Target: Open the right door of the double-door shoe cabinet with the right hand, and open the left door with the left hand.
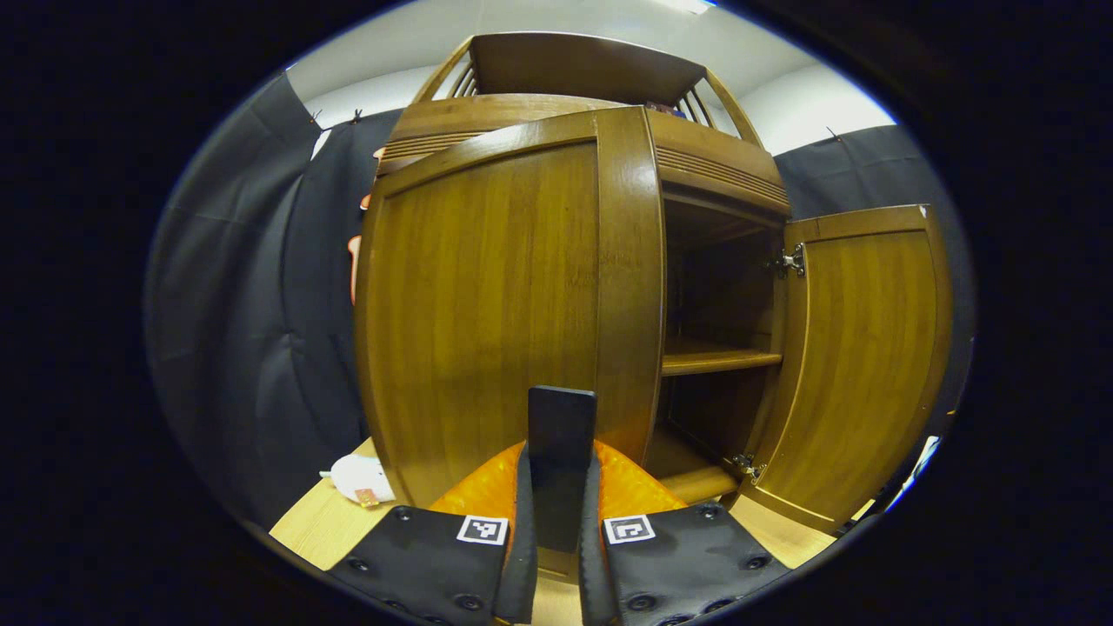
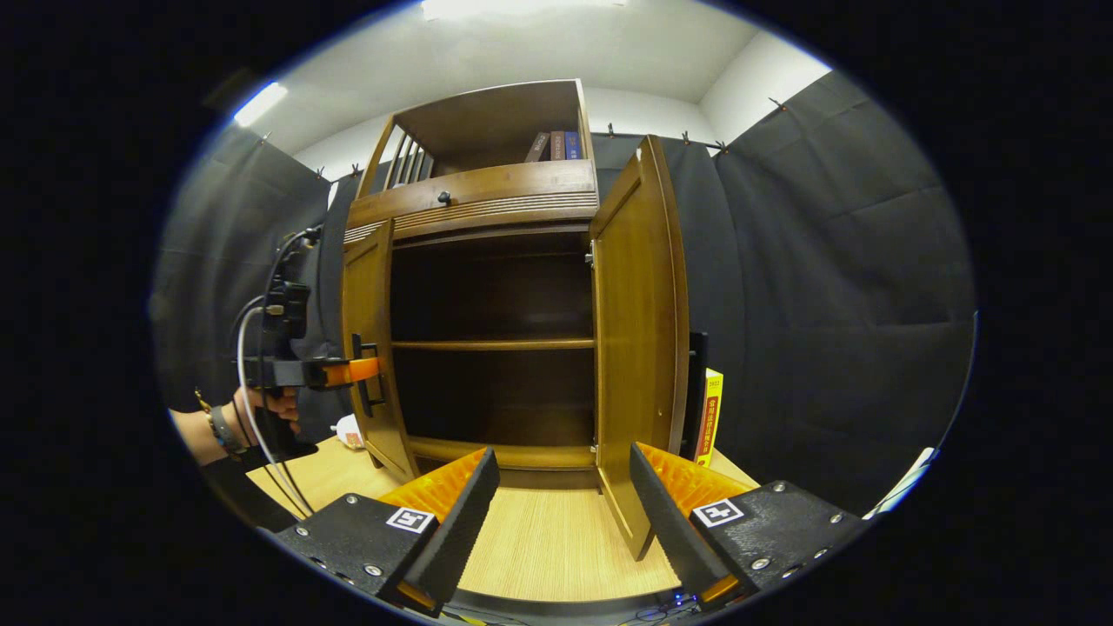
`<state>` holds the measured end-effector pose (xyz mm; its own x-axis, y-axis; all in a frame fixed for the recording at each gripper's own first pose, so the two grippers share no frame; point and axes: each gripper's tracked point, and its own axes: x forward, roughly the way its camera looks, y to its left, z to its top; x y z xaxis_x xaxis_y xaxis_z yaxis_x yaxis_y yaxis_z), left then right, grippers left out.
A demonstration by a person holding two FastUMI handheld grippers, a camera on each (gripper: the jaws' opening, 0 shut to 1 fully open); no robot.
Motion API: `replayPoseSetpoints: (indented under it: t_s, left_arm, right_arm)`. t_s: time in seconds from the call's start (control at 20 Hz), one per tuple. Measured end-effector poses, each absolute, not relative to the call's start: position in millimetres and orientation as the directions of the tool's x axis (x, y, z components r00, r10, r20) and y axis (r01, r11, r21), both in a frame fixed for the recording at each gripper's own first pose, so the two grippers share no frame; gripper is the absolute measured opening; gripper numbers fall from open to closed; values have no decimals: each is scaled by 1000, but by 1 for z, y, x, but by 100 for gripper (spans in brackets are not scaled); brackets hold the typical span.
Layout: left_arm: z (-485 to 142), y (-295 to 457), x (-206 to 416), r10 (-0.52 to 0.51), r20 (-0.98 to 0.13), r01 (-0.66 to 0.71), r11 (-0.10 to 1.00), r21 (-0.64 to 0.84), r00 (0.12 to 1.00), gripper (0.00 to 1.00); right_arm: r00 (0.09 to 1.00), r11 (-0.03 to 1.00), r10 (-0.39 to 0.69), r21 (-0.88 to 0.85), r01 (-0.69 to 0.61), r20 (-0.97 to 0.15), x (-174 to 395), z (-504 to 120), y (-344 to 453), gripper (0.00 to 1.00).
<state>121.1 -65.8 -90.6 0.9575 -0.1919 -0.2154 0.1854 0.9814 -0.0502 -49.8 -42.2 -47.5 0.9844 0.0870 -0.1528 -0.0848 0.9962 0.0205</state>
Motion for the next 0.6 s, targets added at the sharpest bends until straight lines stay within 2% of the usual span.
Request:
replayPoseSetpoints:
  t_s: [0.35,0.6]
  left_arm:
    - [-77,5,72,-103,-219,97,995,-37,970,27]
    - [-72,64,52,-16,-219,21,1000,20,976,19]
  right_arm:
    - [978,992,128,39,-124,-163,-43,-54,-24,93]
    - [973,988,153,46,-147,-173,-38,-58,-10,93]
